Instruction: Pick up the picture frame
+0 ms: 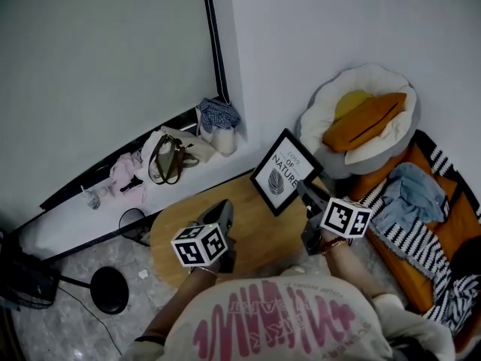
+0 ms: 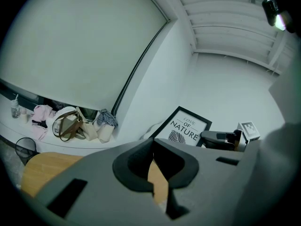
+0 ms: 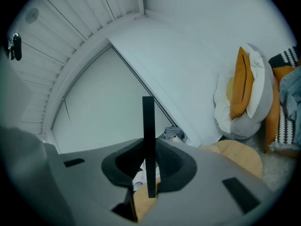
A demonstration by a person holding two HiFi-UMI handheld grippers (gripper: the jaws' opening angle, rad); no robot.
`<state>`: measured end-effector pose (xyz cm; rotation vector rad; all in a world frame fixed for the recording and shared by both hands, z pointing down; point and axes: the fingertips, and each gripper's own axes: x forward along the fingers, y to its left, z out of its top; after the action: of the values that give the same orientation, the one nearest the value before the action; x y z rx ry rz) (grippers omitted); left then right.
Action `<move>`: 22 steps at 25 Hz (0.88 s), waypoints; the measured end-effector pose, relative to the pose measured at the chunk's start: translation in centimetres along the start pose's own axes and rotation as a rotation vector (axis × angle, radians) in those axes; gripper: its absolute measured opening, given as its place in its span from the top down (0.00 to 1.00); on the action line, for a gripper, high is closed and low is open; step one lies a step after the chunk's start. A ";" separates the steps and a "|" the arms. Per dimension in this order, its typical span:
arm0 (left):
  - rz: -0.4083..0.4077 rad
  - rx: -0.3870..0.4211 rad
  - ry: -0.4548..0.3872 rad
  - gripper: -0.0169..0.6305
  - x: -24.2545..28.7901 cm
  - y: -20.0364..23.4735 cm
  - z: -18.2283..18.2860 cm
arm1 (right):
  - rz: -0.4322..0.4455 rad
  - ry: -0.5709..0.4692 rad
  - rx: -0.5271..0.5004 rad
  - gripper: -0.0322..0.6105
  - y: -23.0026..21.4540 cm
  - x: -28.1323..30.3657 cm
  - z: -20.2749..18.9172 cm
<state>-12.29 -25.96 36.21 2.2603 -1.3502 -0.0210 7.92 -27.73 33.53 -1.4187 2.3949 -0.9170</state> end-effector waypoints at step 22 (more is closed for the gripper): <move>0.028 0.003 -0.060 0.97 1.4 -4.4 2.4 | 0.062 -0.015 -0.013 0.84 -0.9 -0.8 5.3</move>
<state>-8.64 -26.40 32.62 2.2595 -1.4137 -0.0783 11.49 -29.47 29.78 -1.3432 2.4235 -0.8749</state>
